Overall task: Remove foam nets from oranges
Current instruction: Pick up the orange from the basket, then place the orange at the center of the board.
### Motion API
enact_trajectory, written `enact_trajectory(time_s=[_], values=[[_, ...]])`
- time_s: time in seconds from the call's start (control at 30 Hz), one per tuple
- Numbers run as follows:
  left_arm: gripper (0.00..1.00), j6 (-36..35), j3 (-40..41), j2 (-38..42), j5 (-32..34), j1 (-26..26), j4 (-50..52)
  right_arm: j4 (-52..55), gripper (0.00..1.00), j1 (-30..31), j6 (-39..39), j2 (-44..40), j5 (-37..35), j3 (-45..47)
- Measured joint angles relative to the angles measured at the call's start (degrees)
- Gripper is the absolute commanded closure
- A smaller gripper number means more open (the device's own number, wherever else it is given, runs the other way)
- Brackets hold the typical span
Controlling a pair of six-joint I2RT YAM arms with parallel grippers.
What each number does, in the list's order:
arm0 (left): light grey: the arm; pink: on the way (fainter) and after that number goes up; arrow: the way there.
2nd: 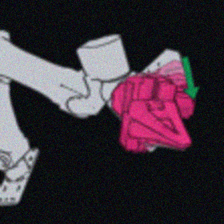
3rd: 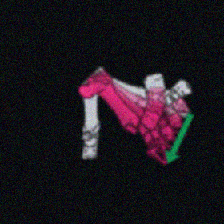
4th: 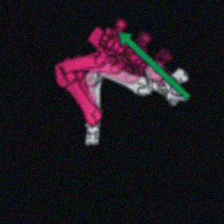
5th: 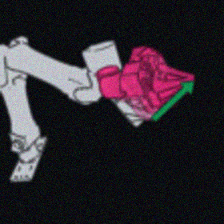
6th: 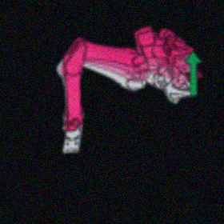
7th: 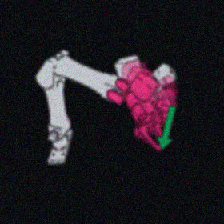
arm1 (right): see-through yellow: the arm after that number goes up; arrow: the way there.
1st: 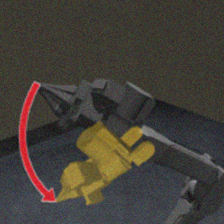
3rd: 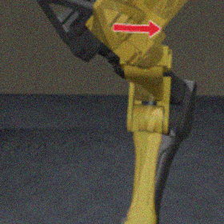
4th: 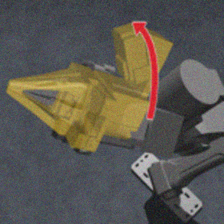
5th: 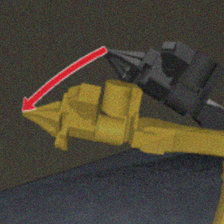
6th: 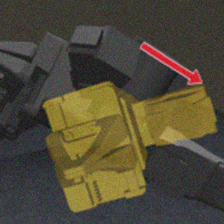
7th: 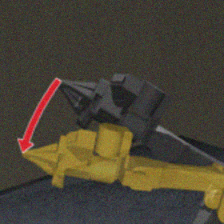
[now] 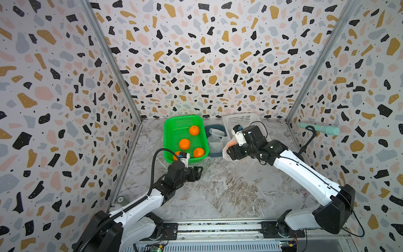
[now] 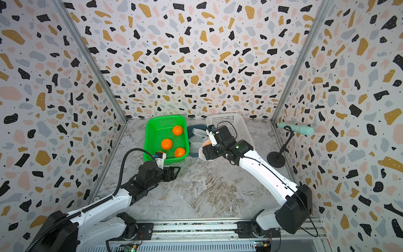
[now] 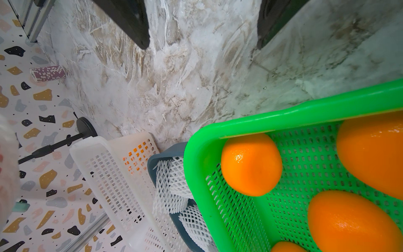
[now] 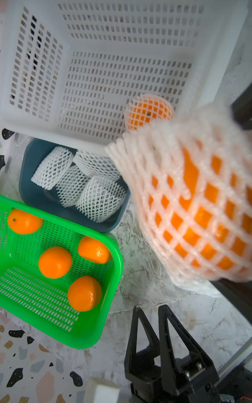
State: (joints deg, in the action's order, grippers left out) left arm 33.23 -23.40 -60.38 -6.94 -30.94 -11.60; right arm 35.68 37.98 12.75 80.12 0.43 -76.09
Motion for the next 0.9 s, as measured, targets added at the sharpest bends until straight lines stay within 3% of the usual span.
enact_trajectory(time_s=[0.5, 0.9], values=[[0.22, 0.0, 0.0, 1.7, 0.6, 0.0, 1.2, -4.7, 0.17, 7.9, 2.0, 0.2, -0.5, 4.4], [0.22, 0.0, 0.2, 2.7, 0.6, 0.0, 1.3, -11.3, 0.17, 11.3, 6.4, 1.8, -4.2, 14.4]])
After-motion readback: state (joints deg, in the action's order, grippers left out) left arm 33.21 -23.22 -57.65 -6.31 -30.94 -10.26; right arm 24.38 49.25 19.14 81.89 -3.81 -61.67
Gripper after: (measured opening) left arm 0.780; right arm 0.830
